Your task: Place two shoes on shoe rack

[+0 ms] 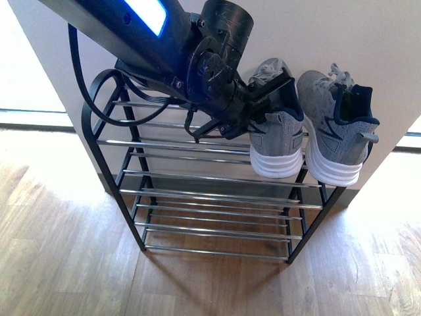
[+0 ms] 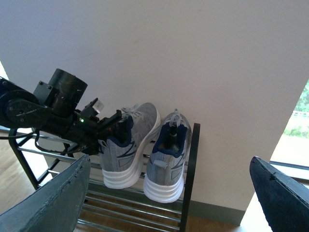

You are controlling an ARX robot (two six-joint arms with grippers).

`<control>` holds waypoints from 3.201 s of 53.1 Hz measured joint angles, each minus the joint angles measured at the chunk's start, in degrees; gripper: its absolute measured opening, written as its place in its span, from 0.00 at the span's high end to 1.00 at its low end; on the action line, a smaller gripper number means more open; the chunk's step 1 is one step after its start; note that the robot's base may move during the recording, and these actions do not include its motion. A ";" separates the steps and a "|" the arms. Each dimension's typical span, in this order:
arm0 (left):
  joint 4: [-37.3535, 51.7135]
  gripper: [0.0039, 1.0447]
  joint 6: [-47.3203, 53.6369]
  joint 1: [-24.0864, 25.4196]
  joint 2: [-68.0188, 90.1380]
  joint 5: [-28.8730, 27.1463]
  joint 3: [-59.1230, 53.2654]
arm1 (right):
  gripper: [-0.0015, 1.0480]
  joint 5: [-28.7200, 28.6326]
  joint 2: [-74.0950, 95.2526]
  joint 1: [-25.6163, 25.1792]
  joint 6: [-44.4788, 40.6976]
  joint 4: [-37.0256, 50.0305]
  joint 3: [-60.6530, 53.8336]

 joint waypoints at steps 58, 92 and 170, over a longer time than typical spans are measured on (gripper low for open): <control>-6.25 0.09 2.78 0.61 -25.97 6.21 -15.41 | 0.09 0.00 0.00 0.00 0.00 0.00 0.00; -14.60 0.09 27.15 14.14 -75.25 -27.80 -57.55 | 0.09 0.00 0.00 0.00 0.00 0.00 0.00; 18.47 0.99 47.69 29.05 -124.37 -15.06 -101.37 | 0.09 0.00 0.00 0.00 0.00 0.00 0.00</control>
